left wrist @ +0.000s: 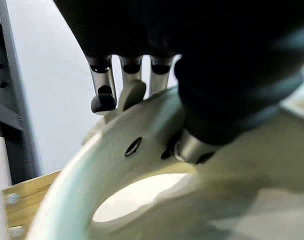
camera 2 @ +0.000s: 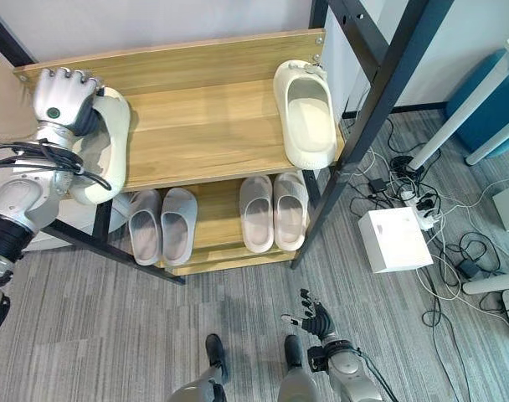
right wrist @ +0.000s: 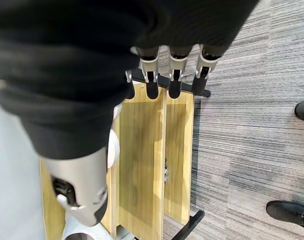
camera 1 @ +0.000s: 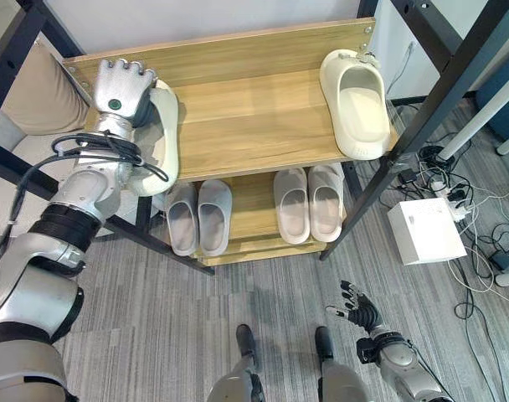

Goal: Arrange the slippers neatly on the shoe rack.

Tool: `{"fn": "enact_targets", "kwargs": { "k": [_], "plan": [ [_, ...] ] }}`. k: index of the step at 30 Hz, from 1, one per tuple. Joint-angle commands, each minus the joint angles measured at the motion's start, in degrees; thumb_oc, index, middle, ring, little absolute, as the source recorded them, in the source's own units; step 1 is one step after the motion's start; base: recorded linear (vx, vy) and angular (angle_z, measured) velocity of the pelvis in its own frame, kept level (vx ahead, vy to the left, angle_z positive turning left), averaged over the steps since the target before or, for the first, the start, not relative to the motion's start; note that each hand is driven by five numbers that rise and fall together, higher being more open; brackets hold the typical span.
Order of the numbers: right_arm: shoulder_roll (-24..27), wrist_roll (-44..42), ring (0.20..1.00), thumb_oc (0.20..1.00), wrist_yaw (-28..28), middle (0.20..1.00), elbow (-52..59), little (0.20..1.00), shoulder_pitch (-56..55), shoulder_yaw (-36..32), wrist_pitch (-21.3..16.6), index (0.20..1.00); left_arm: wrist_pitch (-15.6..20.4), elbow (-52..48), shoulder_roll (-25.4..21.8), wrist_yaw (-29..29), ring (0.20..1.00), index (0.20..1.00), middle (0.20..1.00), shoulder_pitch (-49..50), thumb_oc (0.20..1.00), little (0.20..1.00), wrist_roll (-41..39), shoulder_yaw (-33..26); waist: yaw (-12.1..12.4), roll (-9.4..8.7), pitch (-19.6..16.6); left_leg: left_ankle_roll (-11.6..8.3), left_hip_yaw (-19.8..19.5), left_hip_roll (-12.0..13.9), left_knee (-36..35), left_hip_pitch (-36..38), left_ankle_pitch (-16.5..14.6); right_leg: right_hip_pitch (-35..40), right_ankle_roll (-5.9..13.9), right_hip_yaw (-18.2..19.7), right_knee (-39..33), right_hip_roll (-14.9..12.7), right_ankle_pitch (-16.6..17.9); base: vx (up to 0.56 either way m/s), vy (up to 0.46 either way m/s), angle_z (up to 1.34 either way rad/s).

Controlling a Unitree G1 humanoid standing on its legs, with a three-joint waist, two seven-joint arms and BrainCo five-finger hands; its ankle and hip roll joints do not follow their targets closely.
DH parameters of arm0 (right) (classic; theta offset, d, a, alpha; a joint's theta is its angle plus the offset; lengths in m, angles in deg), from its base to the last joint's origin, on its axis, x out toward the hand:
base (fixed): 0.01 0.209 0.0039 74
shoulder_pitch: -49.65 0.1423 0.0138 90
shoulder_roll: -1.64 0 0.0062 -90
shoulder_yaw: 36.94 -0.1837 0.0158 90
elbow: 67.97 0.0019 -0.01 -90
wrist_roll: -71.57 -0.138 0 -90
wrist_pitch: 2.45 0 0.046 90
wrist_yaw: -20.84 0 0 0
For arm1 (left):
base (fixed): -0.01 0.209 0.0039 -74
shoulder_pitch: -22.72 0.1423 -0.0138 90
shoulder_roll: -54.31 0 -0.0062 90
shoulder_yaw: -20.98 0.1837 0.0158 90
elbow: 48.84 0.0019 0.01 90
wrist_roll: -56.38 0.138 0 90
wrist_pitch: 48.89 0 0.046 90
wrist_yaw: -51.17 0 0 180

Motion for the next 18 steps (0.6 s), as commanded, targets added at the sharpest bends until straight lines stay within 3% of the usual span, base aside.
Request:
{"fn": "enact_targets", "kwargs": {
  "k": [1, 11, 18],
  "plan": [
    [0.69, -1.4, 1.0, 1.0, 0.11, 1.0, 3.64, 1.0, 0.94, -1.99, -1.89, 1.0, 0.27, 3.55, 2.14, -0.69, 0.2, 0.2, 0.2, -10.53, 0.2, 0.2, -0.41, 0.7, -1.07, 0.45, 1.18, -1.65, -1.33, -0.6, -0.33, 6.63, -9.04, -0.41, 4.32, -0.33, 1.47, -1.72, -3.17, -0.03, -0.034, -0.05],
    [2.09, -0.64, 1.0, 1.0, 0.26, 1.0, 3.05, 1.0, -0.08, -2.22, -1.28, 1.0, 0.5, 6.32, 5.57, 0.63, 0.2, 0.2, 0.2, -12.77, 0.2, 0.2, -1.51, 2.72, -3.54, 2.89, 1.68, -1.8, 1.15, 0.05, -0.33, 7.54, -8.83, -1.34, 3.82, 2.26, 1.88, -1.1, -3.14, -0.01, -0.024, -0.18],
    [2.88, -1.4, 1.0, 1.0, 0.03, 1.0, 3.0, 1.0, -0.87, -2.52, -1.37, 1.0, -0.27, 10.64, 9.91, -0.2, 0.2, 0.2, 0.2, -16.26, 0.2, 0.2, -3.95, 3.43, -5.22, 3.36, 1.4, -2.13, 1.97, 0.66, -0.33, 8.39, -8.73, -1.3, 3.32, 2.91, 2.09, -0.43, -3.55, 0.02, -0.06, -0.11]
  ]
}}
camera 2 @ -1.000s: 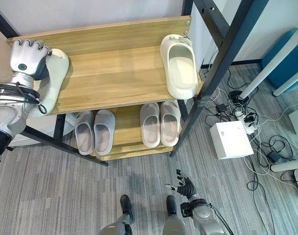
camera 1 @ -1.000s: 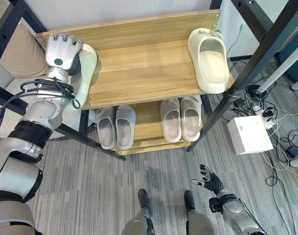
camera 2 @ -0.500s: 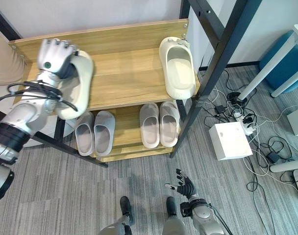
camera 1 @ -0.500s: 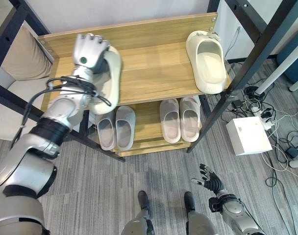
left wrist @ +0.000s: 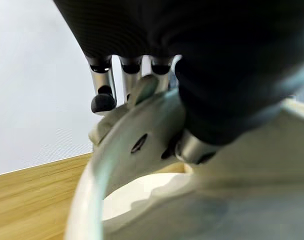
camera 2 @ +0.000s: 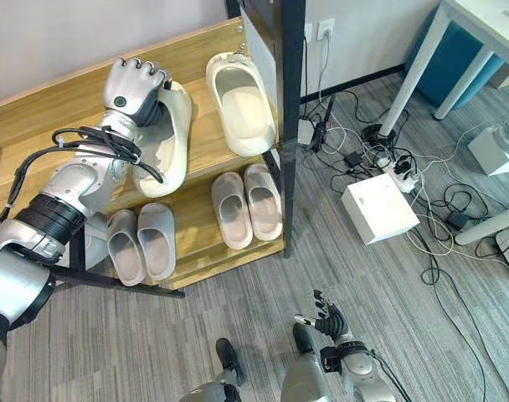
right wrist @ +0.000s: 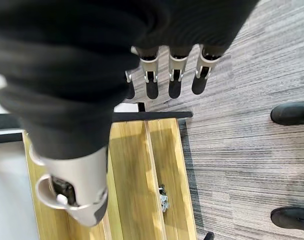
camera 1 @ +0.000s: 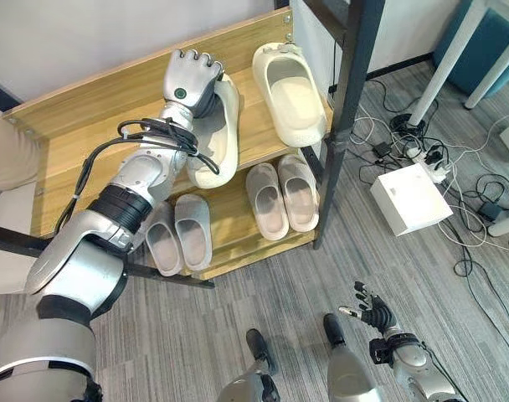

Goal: Arrange the slippers neatly on the shoe rack.

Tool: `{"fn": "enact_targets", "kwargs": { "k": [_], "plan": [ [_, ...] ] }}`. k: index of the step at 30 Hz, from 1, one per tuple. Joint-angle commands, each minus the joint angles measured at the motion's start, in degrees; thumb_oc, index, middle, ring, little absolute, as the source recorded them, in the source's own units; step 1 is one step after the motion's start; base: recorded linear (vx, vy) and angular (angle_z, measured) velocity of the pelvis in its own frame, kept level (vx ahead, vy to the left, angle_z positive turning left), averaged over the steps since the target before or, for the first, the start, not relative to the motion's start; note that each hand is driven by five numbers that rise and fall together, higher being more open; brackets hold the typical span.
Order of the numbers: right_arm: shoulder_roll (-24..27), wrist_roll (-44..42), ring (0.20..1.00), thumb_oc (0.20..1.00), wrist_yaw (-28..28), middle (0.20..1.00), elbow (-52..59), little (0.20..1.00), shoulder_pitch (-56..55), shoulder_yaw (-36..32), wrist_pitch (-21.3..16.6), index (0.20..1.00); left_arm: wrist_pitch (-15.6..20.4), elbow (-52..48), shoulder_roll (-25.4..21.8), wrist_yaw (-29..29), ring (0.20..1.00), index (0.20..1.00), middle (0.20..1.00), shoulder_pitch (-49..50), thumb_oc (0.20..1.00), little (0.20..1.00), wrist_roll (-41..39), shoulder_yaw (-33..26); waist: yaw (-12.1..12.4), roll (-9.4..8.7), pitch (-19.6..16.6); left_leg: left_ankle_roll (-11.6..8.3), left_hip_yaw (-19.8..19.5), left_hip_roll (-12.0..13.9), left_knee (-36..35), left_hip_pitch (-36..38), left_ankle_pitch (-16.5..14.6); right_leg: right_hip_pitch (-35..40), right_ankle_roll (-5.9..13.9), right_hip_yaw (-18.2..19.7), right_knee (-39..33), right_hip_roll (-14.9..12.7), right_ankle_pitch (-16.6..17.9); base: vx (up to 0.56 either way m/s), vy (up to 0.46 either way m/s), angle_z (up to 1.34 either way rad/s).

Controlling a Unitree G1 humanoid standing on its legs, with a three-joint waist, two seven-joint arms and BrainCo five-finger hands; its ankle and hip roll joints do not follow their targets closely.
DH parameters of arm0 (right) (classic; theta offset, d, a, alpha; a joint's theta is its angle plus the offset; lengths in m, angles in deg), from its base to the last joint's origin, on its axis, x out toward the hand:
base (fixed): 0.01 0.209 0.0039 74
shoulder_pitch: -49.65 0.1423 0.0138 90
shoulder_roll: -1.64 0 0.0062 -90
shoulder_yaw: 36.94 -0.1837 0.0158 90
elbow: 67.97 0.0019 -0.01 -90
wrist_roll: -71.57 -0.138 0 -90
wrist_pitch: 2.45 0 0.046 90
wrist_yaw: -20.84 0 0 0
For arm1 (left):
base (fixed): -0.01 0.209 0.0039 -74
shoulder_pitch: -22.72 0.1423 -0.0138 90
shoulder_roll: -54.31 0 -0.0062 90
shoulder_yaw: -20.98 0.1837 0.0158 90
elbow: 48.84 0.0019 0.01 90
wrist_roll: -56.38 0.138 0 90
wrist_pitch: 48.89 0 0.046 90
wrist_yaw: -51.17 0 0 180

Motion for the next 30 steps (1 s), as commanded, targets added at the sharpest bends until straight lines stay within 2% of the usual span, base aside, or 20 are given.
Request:
{"fn": "enact_targets", "kwargs": {
  "k": [1, 4, 6, 10, 11, 12, 14, 17, 20, 21, 25, 28, 29, 30],
  "plan": [
    [-0.14, -1.34, 1.0, 1.0, -0.11, 1.0, 3.22, 1.0, 0.04, -0.37, -1.44, 1.0, -0.67, 5.08, 0.7, -1.45, 0.2, 0.2, 0.2, -7.32, 0.2, 0.2, -3.06, -2.26, 0.56, -1.84, -1.16, -1.79, -2.71, -0.05, -0.31, 6.48, -8.41, -0.28, 2.63, -2.05, 2.03, -0.66, -4.33, 0.01, -0.061, -0.01],
    [-0.24, -1.46, 1.0, 1.0, -0.09, 1.0, 3.01, 1.0, -0.42, -0.3, -1.4, 1.0, -0.72, 5.35, 2.27, -1.49, 0.2, 0.2, 0.2, -7.79, 0.2, 0.2, -3.25, -2.04, 0.46, -1.9, -1.52, -1.85, -2.86, 0.13, -0.31, 6.88, -8.43, 0.31, 2.41, -2.19, 1.97, -0.5, -4.57, 0.02, -0.05, 0.0],
    [-0.11, -1.34, 1.0, 1.0, -0.08, 1.0, 2.4, 1.0, -0.47, -0.1, -1.29, 1.0, -0.9, 6.08, 3.57, -1.81, 1.0, 1.0, 1.0, -8.38, 1.0, 1.0, -3.44, -1.75, 0.46, -1.91, -1.87, -1.88, -3.08, 0.13, -0.31, 7.14, -8.48, 0.88, 2.33, -2.6, 1.87, -0.39, -4.75, 0.01, -0.035, 0.05],
    [-0.37, -1.1, 1.0, 1.0, 0.02, 1.0, 2.1, 1.0, -0.85, -0.1, -0.9, 1.0, -1.36, 6.67, 4.8, -1.0, 1.0, 1.0, 1.0, -8.15, 1.0, 1.0, -4.26, -2.52, 0.98, -2.09, -2.54, -1.95, -3.58, 0.19, -0.31, 7.55, -8.45, 1.86, 2.16, -3.34, 1.69, -0.34, -4.99, 0.01, -0.018, 0.03],
    [-0.67, -1.25, 1.0, 1.0, 0.03, 1.0, 1.92, 1.0, -0.82, -0.18, -0.68, 1.0, -1.35, 6.38, 5.45, -1.15, 1.0, 1.0, 1.0, -7.66, 1.0, 1.0, -6.16, -3.96, 1.19, -2.2, -2.64, -1.97, -3.85, 0.17, -0.31, 7.62, -8.39, 2.08, 2.06, -3.6, 1.6, -0.33, -5.04, 0.0, -0.033, 0.05],
    [-1.53, -1.46, 1.0, 1.0, 0.06, 1.0, 1.7, 1.0, -0.6, -0.51, -0.33, 1.0, -0.62, 3.27, 7.23, -2.31, 1.0, 1.0, 1.0, -5.04, 1.0, 1.0, -11.17, -8.47, 1.73, -2.44, -2.88, -1.96, -4.43, 0.09, -0.31, 7.58, -8.24, 2.56, 1.91, -4.11, 1.43, -0.35, -5.11, 0.0, -0.025, 0.07],
    [-1.85, -1.5, 1.0, 1.0, -0.05, 1.0, 1.58, 1.0, -0.41, -0.74, -0.12, 1.0, 0.16, 0.52, 8.18, -2.7, 1.0, 1.0, 1.0, -2.82, 1.0, 1.0, -14.2, -11.0, 1.93, -2.45, -3.0, -1.93, -4.78, 0.04, -0.31, 7.57, -8.17, 2.92, 1.8, -4.42, 1.25, -0.36, -5.19, 0.0, -0.015, 0.2],
    [-3.4, -1.34, 1.0, 1.0, -0.21, 1.0, 1.92, 1.0, 0.77, -0.75, 1.33, 1.0, 7.99, -9.7, 12.1, -1.67, 1.0, 1.0, 1.0, 6.35, 1.0, 1.0, -34.89, -18.25, 3.53, -2.81, -3.69, -1.81, -6.0, -0.08, -0.31, 7.7, -7.79, 4.15, 1.42, -5.57, 0.82, -0.32, -5.05, 0.0, -0.015, 0.22],
    [-4.61, -0.48, 1.0, 1.0, -0.39, 1.0, 2.45, 1.0, 2.36, 0.65, 2.97, 1.0, 15.6, -18.14, 16.68, 4.92, 1.0, 1.0, 1.0, 15.76, 1.0, 1.0, -65.43, -19.26, 5.11, -3.3, -4.59, -1.77, -7.06, -0.19, -0.31, 7.63, -7.22, 4.88, 1.26, -6.74, 0.71, -0.16, -4.79, -0.01, -0.011, 0.32],
    [-4.73, -0.33, 1.0, 1.0, -0.43, 1.0, 2.69, 1.0, 2.43, 0.73, 3.27, 1.0, 16.06, -20.36, 16.59, 6.27, 1.0, 1.0, 1.0, 17.89, 1.0, 1.0, -69.52, -19.07, 5.46, -3.43, -4.81, -1.78, -7.28, -0.19, -0.31, 7.58, -7.1, 4.98, 1.27, -7.08, 0.66, -0.13, -4.72, 0.0, -0.014, 0.26],
    [-5.4, 0.48, 1.0, 1.0, 0.08, 1.0, 2.12, 1.0, 1.97, 1.31, 4.26, 1.0, 15.16, -25.96, 15.04, 10.08, 1.0, 1.0, 1.0, 23.62, 1.0, 1.0, -75.29, -17.41, 6.44, -4.01, -5.68, -1.81, -7.74, -0.15, -0.31, 7.43, -6.92, 5.25, 1.42, -7.69, 0.43, -0.12, -4.56, 0.0, -0.003, 0.12],
    [-5.63, 0.79, 1.0, 1.0, 0.17, 1.0, 1.76, 1.0, 1.87, 1.56, 4.61, 1.0, 14.65, -26.41, 14.98, 11.06, 1.0, 1.0, 1.0, 24.9, 1.0, 1.0, -77.18, -16.89, 6.7, -4.16, -5.96, -1.83, -7.88, -0.14, -0.31, 7.36, -6.84, 5.27, 1.47, -7.92, 0.42, -0.14, -4.49, 0.0, -0.001, 0.02],
    [-5.99, 1.0, 1.0, 1.0, 0.41, 1.0, 1.35, 1.0, 1.63, 1.99, 5.39, 1.0, 13.34, -26.57, 15.08, 13.06, 1.0, 1.0, 1.0, 26.78, 1.0, 1.0, -81.64, -15.66, 7.04, -4.46, -6.35, -1.84, -8.18, -0.17, -0.31, 7.11, -6.66, 5.32, 1.48, -8.27, 0.35, -0.16, -4.36, 0.0, -0.003, 0.08],
    [-6.0, 1.0, 1.0, 1.0, 0.4, 1.0, 1.35, 1.0, 1.62, 1.99, 5.39, 1.0, 13.34, -26.57, 15.07, 13.07, 1.0, 1.0, 1.0, 26.79, 1.0, 1.0, -81.65, -15.66, 7.03, -4.46, -6.37, -1.84, -8.18, -0.17, -0.31, 7.1, -6.66, 5.31, 1.48, -8.28, 0.35, -0.17, -4.36, 0.0, -0.007, 0.08]
  ]
}}
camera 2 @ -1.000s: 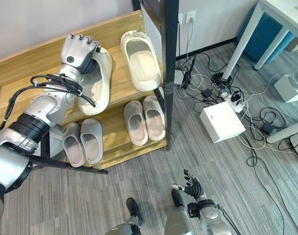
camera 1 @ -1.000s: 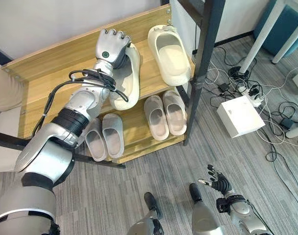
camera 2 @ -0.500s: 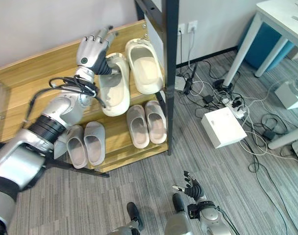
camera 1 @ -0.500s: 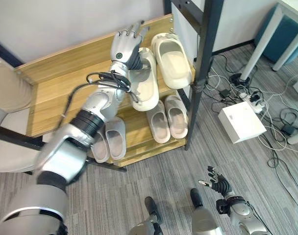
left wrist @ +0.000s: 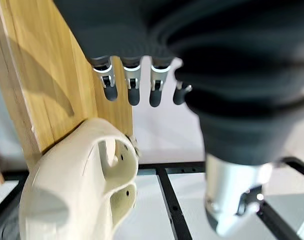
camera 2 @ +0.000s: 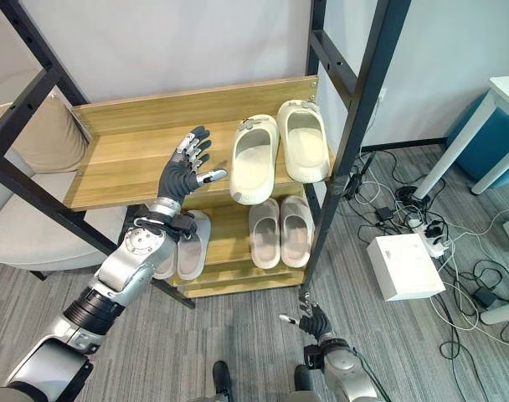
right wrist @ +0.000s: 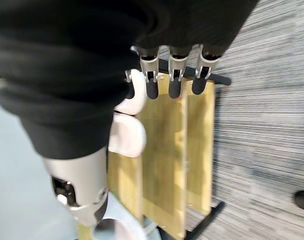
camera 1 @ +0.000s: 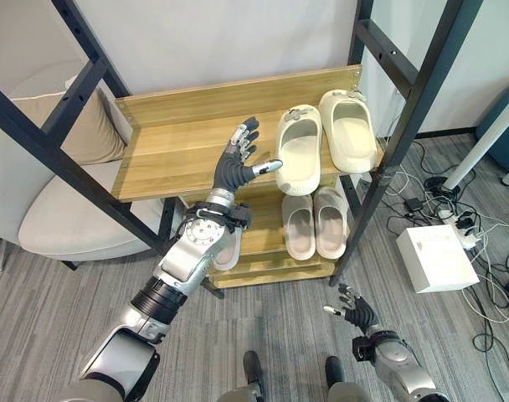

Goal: Arrange the slippers neatly on the shoe rack.

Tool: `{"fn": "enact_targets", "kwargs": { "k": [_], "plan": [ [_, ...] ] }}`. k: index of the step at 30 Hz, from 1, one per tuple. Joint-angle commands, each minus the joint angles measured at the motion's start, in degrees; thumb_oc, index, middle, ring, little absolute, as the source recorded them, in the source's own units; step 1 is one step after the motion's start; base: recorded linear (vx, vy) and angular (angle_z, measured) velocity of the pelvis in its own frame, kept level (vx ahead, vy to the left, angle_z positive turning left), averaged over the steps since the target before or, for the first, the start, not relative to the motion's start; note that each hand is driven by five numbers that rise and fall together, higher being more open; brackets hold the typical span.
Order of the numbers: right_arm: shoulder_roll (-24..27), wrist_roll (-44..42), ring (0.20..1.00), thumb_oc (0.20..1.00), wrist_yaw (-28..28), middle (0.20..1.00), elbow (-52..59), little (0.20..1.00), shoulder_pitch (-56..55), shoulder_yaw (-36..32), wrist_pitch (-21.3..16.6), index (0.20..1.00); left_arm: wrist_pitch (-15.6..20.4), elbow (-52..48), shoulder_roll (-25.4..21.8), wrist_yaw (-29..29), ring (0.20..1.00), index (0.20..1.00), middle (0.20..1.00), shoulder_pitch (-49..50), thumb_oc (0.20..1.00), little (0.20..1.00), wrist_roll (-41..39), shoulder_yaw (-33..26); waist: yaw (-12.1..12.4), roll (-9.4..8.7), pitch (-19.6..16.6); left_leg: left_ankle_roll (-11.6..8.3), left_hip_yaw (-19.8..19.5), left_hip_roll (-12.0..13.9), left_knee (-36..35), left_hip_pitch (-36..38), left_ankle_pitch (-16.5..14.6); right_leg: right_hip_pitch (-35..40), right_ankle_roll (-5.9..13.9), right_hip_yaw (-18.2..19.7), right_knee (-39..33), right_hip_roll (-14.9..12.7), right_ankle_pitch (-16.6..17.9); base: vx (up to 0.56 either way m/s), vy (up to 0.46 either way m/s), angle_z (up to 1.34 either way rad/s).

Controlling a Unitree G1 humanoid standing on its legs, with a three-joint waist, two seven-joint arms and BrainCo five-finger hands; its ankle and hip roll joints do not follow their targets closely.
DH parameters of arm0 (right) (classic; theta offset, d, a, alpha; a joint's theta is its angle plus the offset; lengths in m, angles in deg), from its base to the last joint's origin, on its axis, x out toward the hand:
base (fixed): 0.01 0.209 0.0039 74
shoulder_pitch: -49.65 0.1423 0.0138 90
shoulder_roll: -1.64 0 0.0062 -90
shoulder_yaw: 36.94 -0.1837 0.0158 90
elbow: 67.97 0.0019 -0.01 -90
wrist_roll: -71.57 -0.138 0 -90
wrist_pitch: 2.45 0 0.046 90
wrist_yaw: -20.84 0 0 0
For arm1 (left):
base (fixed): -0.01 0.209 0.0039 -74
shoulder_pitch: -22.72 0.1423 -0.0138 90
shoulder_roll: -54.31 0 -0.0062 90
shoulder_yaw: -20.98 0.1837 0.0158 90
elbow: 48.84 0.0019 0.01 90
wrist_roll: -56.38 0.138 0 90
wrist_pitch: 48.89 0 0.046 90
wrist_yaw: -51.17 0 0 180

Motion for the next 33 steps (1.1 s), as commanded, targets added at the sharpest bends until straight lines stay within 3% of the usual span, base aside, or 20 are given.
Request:
{"fn": "enact_targets", "kwargs": {
  "k": [1, 8, 15, 25, 33],
  "plan": [
    [-0.87, 0.62, 1.0, 1.0, 0.43, 1.0, 1.67, 1.0, 0.83, 1.69, -0.34, 1.0, 0.93, 5.25, 0.35, 3.52, 1.0, 1.0, 1.0, -6.84, 1.0, 1.0, -7.51, 0.81, 0.18, -1.24, -0.72, -2.4, -1.72, 0.84, -0.3, 4.19, -6.82, -1.7, 2.08, -1.86, 0.17, 0.06, -3.31, 0.0, -0.004, 0.07],
    [-0.79, 0.05, 1.0, 1.0, 0.97, 1.0, 2.19, 1.0, 0.11, 2.51, 0.1, 1.0, -0.68, 8.54, 1.26, 3.53, 1.0, 1.0, 1.0, -8.83, 1.0, 1.0, -8.03, 2.64, -0.42, -1.59, -1.01, -2.36, -1.26, 0.93, -0.3, 4.22, -6.9, -2.08, 2.28, -1.46, 0.05, 0.12, -3.0, 0.0, -0.001, -0.01],
    [-0.01, -1.08, 1.0, 1.0, 0.83, 1.0, 1.55, 1.0, -0.31, 2.26, -0.52, 1.0, -1.47, 17.57, 9.39, 2.07, 1.0, 1.0, 1.0, -16.23, 1.0, 1.0, -2.7, 5.24, -3.12, -1.0, 0.5, -2.22, -0.07, 1.02, -0.3, 4.58, -7.29, -3.17, 2.37, 0.43, 0.34, 0.05, -2.85, 0.02, -0.002, -0.08],
    [1.38, -1.54, 1.0, 1.0, 0.1, 1.0, 2.66, 1.0, 0.1, 3.15, -1.85, 1.0, -1.87, 31.04, 13.04, -0.59, 1.0, 1.0, 1.0, -27.03, 1.0, 1.0, 4.5, 6.0, -5.32, -0.29, 2.16, -2.08, 0.98, 0.99, -0.3, 4.24, -7.35, -4.76, 2.64, 1.82, 0.79, -0.01, -2.49, 0.0, 0.0, -0.04],
    [0.43, -2.09, 1.0, 1.0, -0.45, 1.0, 2.57, 1.0, 0.21, 2.79, -2.51, 1.0, 0.25, 24.27, 12.17, -2.8, 1.0, 1.0, 1.0, -23.45, 1.0, 1.0, 3.24, 3.54, -4.28, -0.55, 1.87, -2.02, 0.31, 0.91, -0.3, 4.31, -7.37, -4.17, 2.35, 1.26, 0.67, 0.03, -2.78, 0.0, 0.0, 0.0]
  ]
}}
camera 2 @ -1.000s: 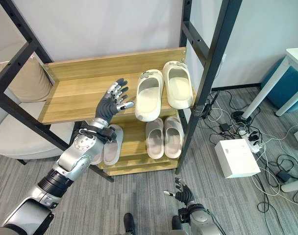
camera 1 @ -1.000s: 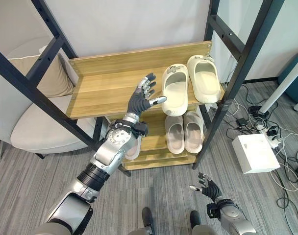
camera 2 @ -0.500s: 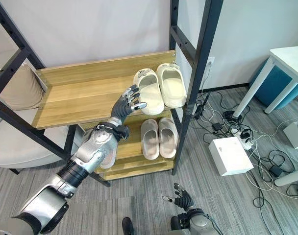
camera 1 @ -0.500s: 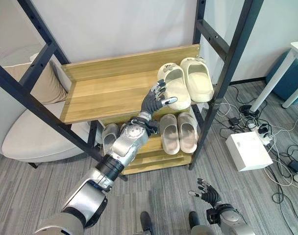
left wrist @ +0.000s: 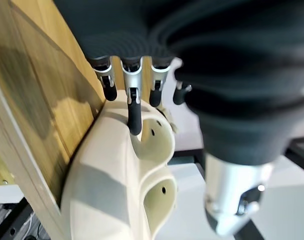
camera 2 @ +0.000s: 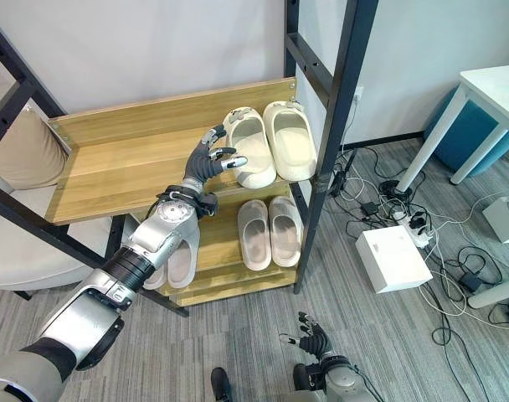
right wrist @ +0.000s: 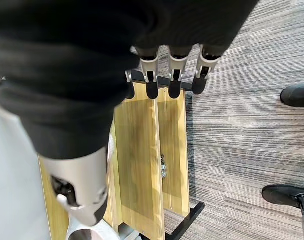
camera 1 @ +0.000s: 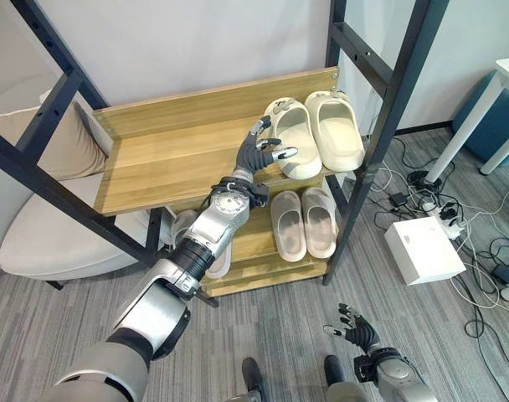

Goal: Arrange the slippers neatly on the shoe rack.

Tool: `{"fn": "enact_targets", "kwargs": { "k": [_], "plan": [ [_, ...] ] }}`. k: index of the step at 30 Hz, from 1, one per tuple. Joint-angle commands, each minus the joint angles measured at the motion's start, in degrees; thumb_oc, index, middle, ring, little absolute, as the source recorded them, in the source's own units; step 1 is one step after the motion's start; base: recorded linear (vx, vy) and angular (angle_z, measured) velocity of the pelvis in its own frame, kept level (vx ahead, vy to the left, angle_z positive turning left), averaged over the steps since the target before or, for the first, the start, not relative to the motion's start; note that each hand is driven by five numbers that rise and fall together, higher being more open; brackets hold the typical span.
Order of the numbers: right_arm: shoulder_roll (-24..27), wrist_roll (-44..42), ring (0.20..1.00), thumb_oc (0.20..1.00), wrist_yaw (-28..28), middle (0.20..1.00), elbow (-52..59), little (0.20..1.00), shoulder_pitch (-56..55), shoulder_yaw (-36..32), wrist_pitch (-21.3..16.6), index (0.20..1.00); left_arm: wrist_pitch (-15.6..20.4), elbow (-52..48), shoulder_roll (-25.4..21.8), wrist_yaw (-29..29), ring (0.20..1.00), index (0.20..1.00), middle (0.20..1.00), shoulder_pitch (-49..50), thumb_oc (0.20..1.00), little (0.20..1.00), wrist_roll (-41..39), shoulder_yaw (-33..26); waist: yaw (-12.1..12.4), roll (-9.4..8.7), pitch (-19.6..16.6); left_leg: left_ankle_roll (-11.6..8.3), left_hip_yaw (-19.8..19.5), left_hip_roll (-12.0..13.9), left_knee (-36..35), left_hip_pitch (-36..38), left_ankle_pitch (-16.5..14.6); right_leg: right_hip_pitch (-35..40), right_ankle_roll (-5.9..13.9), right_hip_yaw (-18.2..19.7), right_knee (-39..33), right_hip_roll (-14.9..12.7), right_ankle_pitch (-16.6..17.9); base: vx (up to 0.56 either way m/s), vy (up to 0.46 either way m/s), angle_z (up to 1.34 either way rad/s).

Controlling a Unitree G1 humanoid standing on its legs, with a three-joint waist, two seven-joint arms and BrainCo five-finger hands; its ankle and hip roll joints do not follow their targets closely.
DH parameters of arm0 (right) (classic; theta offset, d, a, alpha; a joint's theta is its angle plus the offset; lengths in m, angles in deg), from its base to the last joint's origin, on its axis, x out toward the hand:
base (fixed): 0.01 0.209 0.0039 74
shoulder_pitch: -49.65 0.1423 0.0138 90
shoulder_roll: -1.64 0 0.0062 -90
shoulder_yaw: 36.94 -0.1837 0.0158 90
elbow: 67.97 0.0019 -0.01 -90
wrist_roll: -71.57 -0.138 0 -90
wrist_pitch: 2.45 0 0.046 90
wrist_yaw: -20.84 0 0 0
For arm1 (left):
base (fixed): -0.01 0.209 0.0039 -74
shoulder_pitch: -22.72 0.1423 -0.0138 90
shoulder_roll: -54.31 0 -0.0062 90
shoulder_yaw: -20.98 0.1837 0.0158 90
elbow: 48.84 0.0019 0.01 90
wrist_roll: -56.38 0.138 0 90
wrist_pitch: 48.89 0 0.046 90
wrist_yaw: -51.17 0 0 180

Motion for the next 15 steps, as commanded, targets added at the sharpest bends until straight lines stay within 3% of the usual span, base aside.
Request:
{"fn": "enact_targets", "kwargs": {
  "k": [1, 6, 15],
  "plan": [
    [-0.34, -1.26, 1.0, 1.0, -0.45, 1.0, 2.92, 1.0, 2.04, 0.66, -3.37, 1.0, 2.86, -1.76, 4.12, -0.63, 1.0, 1.0, 1.0, -5.52, 1.0, 1.0, 0.71, -1.03, -0.95, -0.79, 3.15, -1.78, -2.08, 1.46, -0.01, 5.65, -6.53, -1.03, 1.06, -1.51, 0.78, 0.86, -2.45, 0.0, 0.0, 0.0],
    [-2.41, -1.07, 1.0, 1.0, 0.32, 1.0, 1.77, 1.0, 2.79, 0.09, -3.68, 1.0, 6.61, -22.69, -1.39, 1.0, 1.0, 1.0, 1.0, 5.11, 1.0, 1.0, 0.69, -5.88, 2.73, -1.92, 1.41, -1.95, -4.14, 1.49, -0.01, 5.84, -6.23, 1.0, 0.65, -4.02, 0.39, 1.08, -3.05, 0.0, -0.002, 0.23],
    [-3.44, -1.46, 1.0, 1.0, 1.41, 1.0, 0.89, 1.0, 2.97, 0.96, -4.03, 1.0, 10.53, -34.78, -4.27, 4.08, 1.0, 1.0, 1.0, 10.76, 1.0, 1.0, -2.22, -8.88, 4.64, -3.21, 0.0, -2.25, -5.16, 1.67, -0.01, 5.66, -5.89, 1.56, 0.62, -5.15, 0.32, 1.26, -3.0, 0.0, 0.001, 0.06]
  ]
}}
